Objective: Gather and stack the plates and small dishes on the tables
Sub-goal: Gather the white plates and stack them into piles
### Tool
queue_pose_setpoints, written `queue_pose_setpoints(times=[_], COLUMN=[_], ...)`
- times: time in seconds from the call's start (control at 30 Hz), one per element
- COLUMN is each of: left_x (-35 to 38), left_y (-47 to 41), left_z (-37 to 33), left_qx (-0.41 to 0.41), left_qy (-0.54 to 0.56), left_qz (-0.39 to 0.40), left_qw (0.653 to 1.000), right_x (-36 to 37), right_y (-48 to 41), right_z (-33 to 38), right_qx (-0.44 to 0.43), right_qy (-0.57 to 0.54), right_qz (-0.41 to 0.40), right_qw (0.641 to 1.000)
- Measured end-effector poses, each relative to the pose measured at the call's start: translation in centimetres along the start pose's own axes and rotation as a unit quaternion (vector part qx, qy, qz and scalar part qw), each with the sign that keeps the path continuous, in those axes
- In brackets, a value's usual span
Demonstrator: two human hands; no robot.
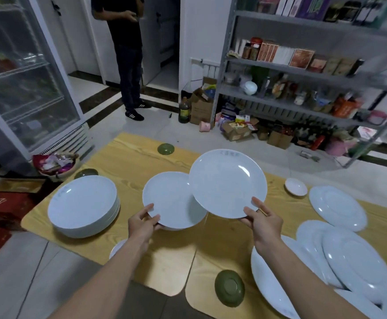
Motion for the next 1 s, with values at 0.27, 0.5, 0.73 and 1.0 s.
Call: queue_pose_setpoints(times=[0.27, 0.5, 0.73, 1.0], left_x=[-0.7, -1.3, -1.5, -2.1], left_y=[-3.8, -5.1, -6.2, -7.3], left_z=[0.1, 0.6, 0.5, -0.6], left_qx=[-0.019, -0.015, 0.003, 0.007], left_qy=[-0.024, -0.077, -0.119, -0.224], left_qz=[0.023, 0.027, 0.049, 0.107], left_qw=[0.999, 0.997, 0.992, 0.969], right_x=[2.0, 4.2, 6.7, 9.0], right_y=[0.4, 0.2, 0.0, -0.8], right_z=[-0.7, -1.7, -2.6, -4.0], right_qx=[-0.008, -0.003, 0.013, 0.041], right_qy=[-0.013, 0.002, 0.02, 0.044], right_qz=[-0.022, -0.017, -0.007, 0.001], right_qw=[1.0, 1.0, 1.0, 0.998])
Point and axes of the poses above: each hand's wrist, its own y-axis away from the middle knuckle, its own x-axis out of the palm, z = x × y, the point moved 2 cm from there along -y, towards the middle knuckle, and after that the axes turned 11 degrees about y, right-handed, at the moved point
